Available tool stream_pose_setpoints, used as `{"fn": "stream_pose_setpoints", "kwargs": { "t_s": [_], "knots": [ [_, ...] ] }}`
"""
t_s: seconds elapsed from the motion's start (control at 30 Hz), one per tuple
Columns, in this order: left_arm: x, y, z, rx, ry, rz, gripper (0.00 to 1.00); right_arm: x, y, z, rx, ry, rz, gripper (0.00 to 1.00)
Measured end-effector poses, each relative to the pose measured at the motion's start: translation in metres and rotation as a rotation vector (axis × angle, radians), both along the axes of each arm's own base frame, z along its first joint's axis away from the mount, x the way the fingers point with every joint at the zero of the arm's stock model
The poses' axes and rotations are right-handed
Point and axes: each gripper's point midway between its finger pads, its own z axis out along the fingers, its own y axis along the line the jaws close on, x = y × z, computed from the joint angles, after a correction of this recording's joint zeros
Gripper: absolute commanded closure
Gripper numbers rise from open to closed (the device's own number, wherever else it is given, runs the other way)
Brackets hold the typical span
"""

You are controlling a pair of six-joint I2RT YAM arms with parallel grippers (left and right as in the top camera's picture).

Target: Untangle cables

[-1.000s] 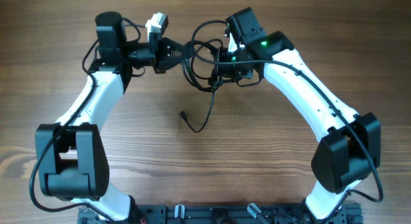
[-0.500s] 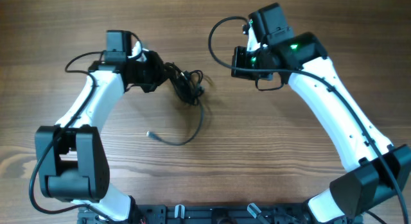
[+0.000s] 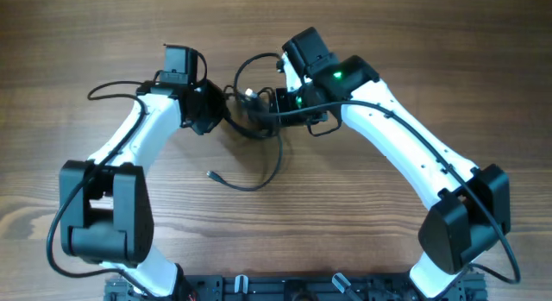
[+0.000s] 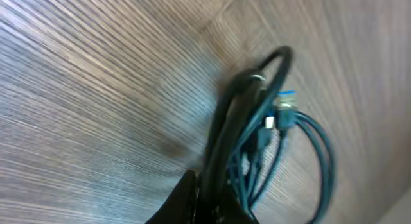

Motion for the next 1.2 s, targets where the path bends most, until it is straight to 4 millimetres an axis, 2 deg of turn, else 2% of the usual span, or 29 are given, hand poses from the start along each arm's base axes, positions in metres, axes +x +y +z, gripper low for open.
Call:
{"fn": "stream_pose_setpoints", "kwargs": {
  "t_s": [0.1,0.2,0.23,0.33,0.4,0.43,0.47,0.5,0.57,0.63,0.67,0.73,0.8,0.93,1.0,1.1,1.13,1.2],
  "knots": [
    [0.003,-0.013,0.004,-0.063,-0.014,-0.021,0.96,-0.001,0.008,0.005,0.035,-0.042,0.099,0.54],
    [0.014,-0.027,0.026,-0.231,-0.114,-0.142,0.96,-0.003,0.013,0.007,0.055,-0.063,0.165,0.55],
    [0.012,-0.027,0.03,-0.258,-0.127,-0.177,0.96,-0.003,0.012,0.007,0.051,-0.064,0.161,0.55],
    [-0.017,-0.027,0.03,-0.308,-0.09,-0.32,0.96,0.011,0.002,0.003,-0.001,-0.063,0.016,0.55],
    [-0.036,-0.025,0.02,-0.265,-0.015,-0.353,0.72,0.016,-0.001,0.003,-0.01,-0.063,-0.048,0.55],
    [-0.048,-0.02,0.012,-0.212,0.036,-0.364,0.45,0.018,-0.003,0.002,-0.016,-0.057,-0.087,0.55],
    [-0.054,-0.015,0.005,-0.166,0.072,-0.361,0.3,0.019,-0.005,0.002,-0.021,-0.051,-0.111,0.55],
    [-0.057,-0.007,-0.002,-0.112,0.094,-0.349,0.27,0.02,-0.006,0.001,-0.024,-0.047,-0.127,0.55],
    [-0.061,0.003,-0.012,-0.059,0.123,-0.322,0.28,0.021,-0.007,-0.003,-0.028,-0.029,-0.156,0.56],
    [-0.068,0.011,-0.022,-0.014,0.154,-0.299,0.38,0.02,-0.005,-0.018,-0.038,0.02,-0.177,0.57],
    [-0.066,0.013,-0.023,-0.005,0.152,-0.284,0.43,0.018,-0.002,-0.03,-0.038,0.06,-0.175,0.57],
    [-0.06,0.014,-0.024,0.007,0.133,-0.267,0.45,0.009,0.005,-0.054,-0.045,0.143,-0.156,0.57],
    [-0.058,0.016,-0.024,0.013,0.129,-0.258,0.48,0.0,0.013,-0.064,-0.045,0.185,-0.134,0.58],
    [-0.053,0.015,-0.023,0.013,0.111,-0.249,0.51,-0.021,0.042,-0.062,0.01,0.215,-0.052,0.58],
    [-0.046,0.015,-0.022,0.009,0.089,-0.229,0.51,-0.024,0.048,-0.06,0.033,0.225,-0.037,0.61],
    [-0.034,0.008,-0.017,-0.028,0.029,-0.235,0.39,-0.022,0.046,-0.061,0.023,0.227,-0.066,0.61],
    [-0.026,0.001,-0.012,-0.055,-0.024,-0.268,0.36,-0.02,0.043,-0.062,0.016,0.228,-0.078,0.61],
    [-0.023,-0.007,-0.001,-0.082,-0.082,-0.355,0.35,-0.011,0.022,-0.065,-0.006,0.253,-0.129,0.61]
  ]
}}
